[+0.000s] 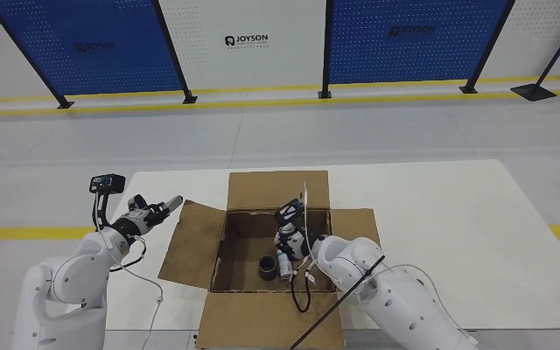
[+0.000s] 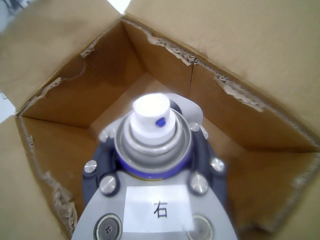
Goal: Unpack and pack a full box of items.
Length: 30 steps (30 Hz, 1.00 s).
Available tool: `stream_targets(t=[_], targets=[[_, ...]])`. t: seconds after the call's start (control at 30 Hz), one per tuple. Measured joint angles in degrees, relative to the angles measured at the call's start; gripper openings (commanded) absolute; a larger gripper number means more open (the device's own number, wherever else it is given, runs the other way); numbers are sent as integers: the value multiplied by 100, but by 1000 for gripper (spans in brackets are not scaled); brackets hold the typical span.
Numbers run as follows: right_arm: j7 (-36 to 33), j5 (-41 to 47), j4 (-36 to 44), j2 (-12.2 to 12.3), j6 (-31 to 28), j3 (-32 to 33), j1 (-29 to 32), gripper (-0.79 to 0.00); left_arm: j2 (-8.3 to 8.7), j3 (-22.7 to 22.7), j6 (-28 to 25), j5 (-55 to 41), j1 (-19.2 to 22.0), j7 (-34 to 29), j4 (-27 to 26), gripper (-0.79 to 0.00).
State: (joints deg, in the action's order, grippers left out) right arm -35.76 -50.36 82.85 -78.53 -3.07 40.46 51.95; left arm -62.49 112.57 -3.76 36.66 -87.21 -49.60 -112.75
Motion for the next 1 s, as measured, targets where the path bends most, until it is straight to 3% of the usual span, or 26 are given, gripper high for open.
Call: stream_targets(t=[0.33,0.47,0.53,0.63,0.67,0.7,1.0], targets=[[-128,-7,197,24,347,226,381,-782,0,0,0,0,0,0,0,0],[-256,-26,224,43,329,314,457,-711,0,0,0,0,0,0,0,0],[-312,-42,228,51,317,357,489,-637,0,0,0,0,0,0,0,0],[-387,-57,217,57,316,402,526,-456,0,0,0,0,0,0,0,0],[-409,-59,211,58,312,417,539,-299,0,0,0,0,0,0,0,0],[-418,-57,206,58,310,428,548,0,0,0,0,0,0,0,0,0],[-236,60,157,32,231,544,580,0,0,0,0,0,0,0,0,0]])
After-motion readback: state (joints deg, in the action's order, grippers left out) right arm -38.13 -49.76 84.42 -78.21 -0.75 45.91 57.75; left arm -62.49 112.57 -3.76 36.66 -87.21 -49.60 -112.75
